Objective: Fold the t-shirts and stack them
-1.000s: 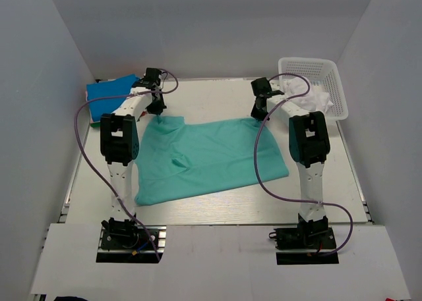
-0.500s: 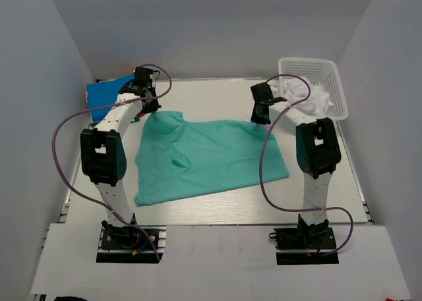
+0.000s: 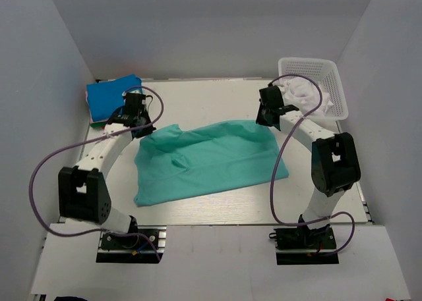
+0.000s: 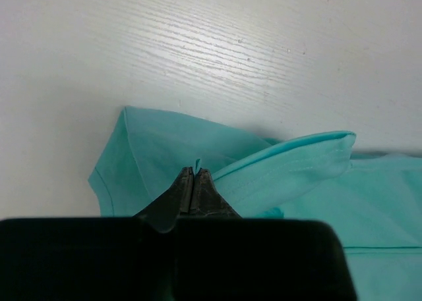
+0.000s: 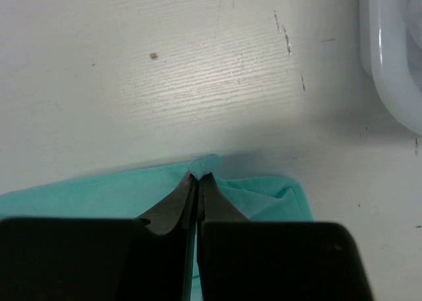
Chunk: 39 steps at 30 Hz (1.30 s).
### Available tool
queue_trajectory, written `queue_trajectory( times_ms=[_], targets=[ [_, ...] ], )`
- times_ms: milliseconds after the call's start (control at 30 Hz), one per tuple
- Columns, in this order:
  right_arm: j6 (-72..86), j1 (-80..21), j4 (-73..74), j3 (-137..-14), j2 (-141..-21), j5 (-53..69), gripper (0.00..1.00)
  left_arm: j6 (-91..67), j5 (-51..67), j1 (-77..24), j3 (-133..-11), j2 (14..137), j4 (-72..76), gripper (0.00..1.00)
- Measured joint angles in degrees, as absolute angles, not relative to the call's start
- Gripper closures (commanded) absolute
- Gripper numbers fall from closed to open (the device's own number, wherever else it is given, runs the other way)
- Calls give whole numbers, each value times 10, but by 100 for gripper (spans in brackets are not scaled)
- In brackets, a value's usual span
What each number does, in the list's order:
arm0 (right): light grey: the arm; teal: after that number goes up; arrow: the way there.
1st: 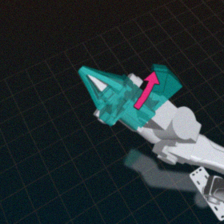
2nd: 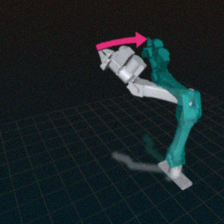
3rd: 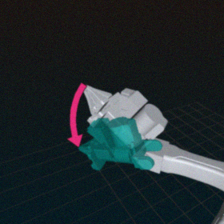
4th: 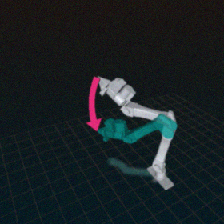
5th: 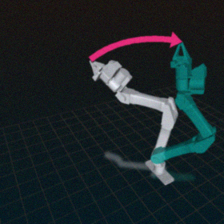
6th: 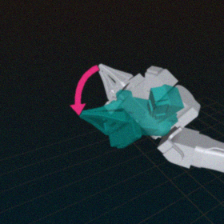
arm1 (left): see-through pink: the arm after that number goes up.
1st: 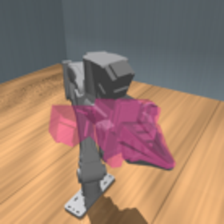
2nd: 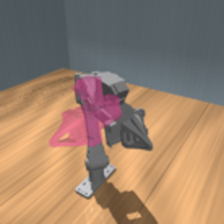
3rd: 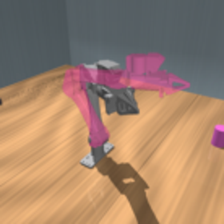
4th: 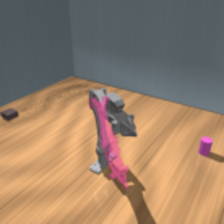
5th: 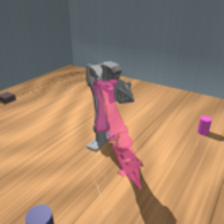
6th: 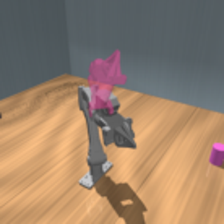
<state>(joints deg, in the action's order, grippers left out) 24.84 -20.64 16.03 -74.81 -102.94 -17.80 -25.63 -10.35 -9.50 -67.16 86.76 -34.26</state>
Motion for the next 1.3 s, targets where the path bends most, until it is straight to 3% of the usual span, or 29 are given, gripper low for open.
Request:
queue_trajectory(
  times_ms=[400,767,833,933,967,1000,1033,1100,1300],
  targets=[
    [239,-206,147,-690,-974,-141,100,-352,-96,-95,-475,668,-328,100],
    [250,-206,149,-621,-933,-113,100,-434,-78,-95,-386,586,-345,100],
    [254,-205,149,-610,-927,-113,94,-445,-70,-95,-376,583,-350,100],
    [263,-204,152,-591,-922,-115,74,-463,-55,-95,-365,584,-377,73],
    [265,-203,157,-586,-921,-117,57,-470,-48,-93,-366,587,-397,56],
    [269,-203,164,-581,-921,-120,39,-472,-40,-93,-368,591,-420,12],
    [275,-203,173,-576,-919,-124,26,-479,-32,-92,-375,598,-453,0],
    [284,-203,206,-568,-909,-143,11,-491,-17,-93,-392,611,-516,0],
    [284,-201,300,-552,-838,-169,10,-488,23,-93,-437,602,-637,0]
  ],
)
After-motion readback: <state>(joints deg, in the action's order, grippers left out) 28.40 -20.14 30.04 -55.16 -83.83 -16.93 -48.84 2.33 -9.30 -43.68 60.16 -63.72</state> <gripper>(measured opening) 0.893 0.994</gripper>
